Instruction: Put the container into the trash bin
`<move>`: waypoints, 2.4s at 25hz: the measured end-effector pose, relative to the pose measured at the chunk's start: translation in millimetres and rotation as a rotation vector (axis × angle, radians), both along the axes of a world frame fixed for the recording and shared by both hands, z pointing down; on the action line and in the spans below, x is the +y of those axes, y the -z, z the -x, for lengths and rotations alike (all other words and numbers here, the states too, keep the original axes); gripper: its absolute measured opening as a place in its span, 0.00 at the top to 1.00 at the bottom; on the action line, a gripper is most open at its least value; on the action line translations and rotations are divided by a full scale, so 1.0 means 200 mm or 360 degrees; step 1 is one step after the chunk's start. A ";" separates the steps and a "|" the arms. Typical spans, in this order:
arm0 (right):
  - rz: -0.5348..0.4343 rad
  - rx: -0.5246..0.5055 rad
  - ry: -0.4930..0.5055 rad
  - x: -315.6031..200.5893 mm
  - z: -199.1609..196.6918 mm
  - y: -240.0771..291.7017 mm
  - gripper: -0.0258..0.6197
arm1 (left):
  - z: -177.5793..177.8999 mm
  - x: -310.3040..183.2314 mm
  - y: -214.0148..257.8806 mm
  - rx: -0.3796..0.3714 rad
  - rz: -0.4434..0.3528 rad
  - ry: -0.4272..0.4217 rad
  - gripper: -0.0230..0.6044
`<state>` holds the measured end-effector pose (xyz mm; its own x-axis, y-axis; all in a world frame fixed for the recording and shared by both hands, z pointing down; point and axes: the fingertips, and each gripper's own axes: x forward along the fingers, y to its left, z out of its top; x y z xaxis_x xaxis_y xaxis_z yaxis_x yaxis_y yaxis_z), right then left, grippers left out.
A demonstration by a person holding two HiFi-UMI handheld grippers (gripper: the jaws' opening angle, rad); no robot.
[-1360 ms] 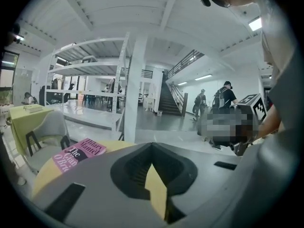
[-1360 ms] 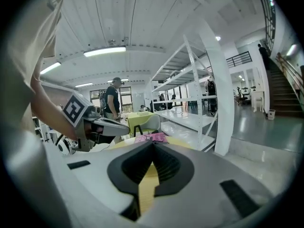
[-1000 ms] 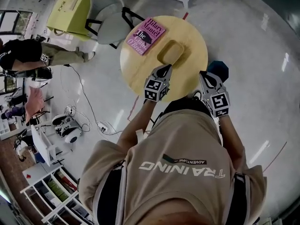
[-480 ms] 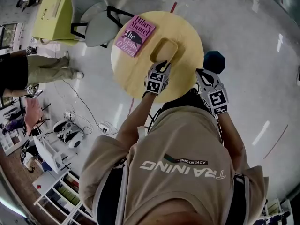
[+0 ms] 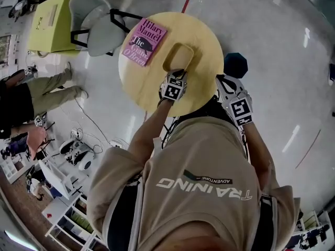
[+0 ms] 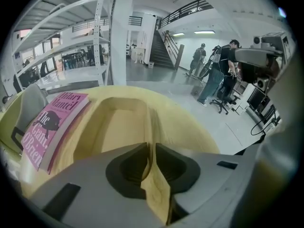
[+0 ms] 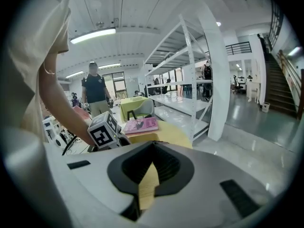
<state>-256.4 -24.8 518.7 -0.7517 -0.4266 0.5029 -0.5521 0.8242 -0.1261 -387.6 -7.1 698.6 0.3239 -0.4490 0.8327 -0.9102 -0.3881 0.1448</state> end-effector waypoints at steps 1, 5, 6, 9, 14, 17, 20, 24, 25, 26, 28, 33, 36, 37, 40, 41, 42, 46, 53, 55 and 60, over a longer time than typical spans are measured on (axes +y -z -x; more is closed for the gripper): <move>0.0004 -0.0001 -0.0011 0.00 0.00 0.00 0.96 | 0.00 0.00 -0.01 0.0000 0.0006 0.0004 0.86; -0.0005 -0.0008 -0.0040 0.02 0.02 0.00 0.96 | 0.00 0.01 -0.04 -0.0032 0.0017 -0.0038 0.89; -0.0011 -0.0008 -0.0044 0.03 0.03 0.00 0.96 | 0.00 0.01 -0.04 -0.0042 0.0022 -0.0056 0.90; -0.0022 -0.0007 -0.0062 0.06 0.04 0.01 0.96 | 0.00 0.01 -0.02 -0.0054 0.0009 -0.0092 0.91; -0.0070 0.0055 -0.0060 0.11 0.04 0.02 0.96 | -0.03 -0.01 0.14 0.0064 -0.0077 -0.0088 0.92; -0.0062 0.0053 -0.0087 0.15 0.04 0.03 0.96 | -0.06 0.02 0.22 0.0105 -0.0076 -0.0102 0.92; -0.0066 0.0055 -0.0142 0.18 0.02 0.06 0.96 | -0.10 0.05 0.27 0.0150 -0.0090 -0.0111 0.92; -0.0072 0.0073 -0.0229 0.23 -0.04 0.06 0.96 | -0.15 0.07 0.29 0.0204 -0.0110 -0.0140 0.92; -0.0073 0.0079 -0.0255 0.24 -0.06 0.05 0.96 | -0.16 0.07 0.28 0.0219 -0.0111 -0.0151 0.92; -0.0074 0.0085 -0.0285 0.25 -0.09 0.05 0.96 | -0.19 0.07 0.29 0.0235 -0.0114 -0.0166 0.92; -0.0079 0.0098 -0.0358 0.26 -0.16 0.04 0.96 | -0.26 0.06 0.30 0.0268 -0.0129 -0.0209 0.92; -0.0057 0.0109 -0.0531 0.30 -0.39 0.04 0.96 | -0.45 0.04 0.37 0.0307 -0.0145 -0.0302 0.92; -0.0063 0.0103 -0.0603 0.28 -0.53 0.05 0.96 | -0.59 0.01 0.40 0.0310 -0.0156 -0.0358 0.92; -0.0060 0.0085 -0.0630 0.27 -0.58 0.05 0.96 | -0.63 0.00 0.40 0.0305 -0.0157 -0.0374 0.92; -0.0017 -0.0013 -0.0709 0.23 -0.74 0.04 0.96 | -0.77 -0.02 0.40 0.0288 -0.0144 -0.0391 0.92; -0.0006 -0.0036 -0.0722 0.22 -0.79 0.03 0.96 | -0.81 -0.03 0.39 0.0280 -0.0139 -0.0388 0.92; -0.0002 -0.0048 -0.0723 0.20 -0.84 0.02 0.96 | -0.85 -0.05 0.39 0.0268 -0.0135 -0.0380 0.92; -0.0003 -0.0074 -0.0666 0.13 -1.04 0.00 0.96 | -1.02 -0.13 0.40 0.0226 -0.0131 -0.0325 0.92; 0.0063 -0.0091 -0.0649 0.05 -1.43 -0.09 0.96 | -1.40 -0.25 0.39 0.0199 -0.0127 -0.0303 0.92; 0.0076 -0.0104 -0.0645 0.03 -1.50 -0.11 0.96 | -1.50 -0.29 0.39 0.0201 -0.0122 -0.0306 0.92; 0.0128 -0.0108 -0.0665 0.05 -1.62 -0.15 0.96 | -1.68 -0.31 0.35 0.0209 -0.0070 -0.0340 0.92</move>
<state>68.6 -15.8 548.9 -0.5553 -0.6629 0.5021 -0.8245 0.5178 -0.2283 -51.6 -70.1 628.0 0.5197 -0.3937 0.7583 -0.7813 -0.5782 0.2352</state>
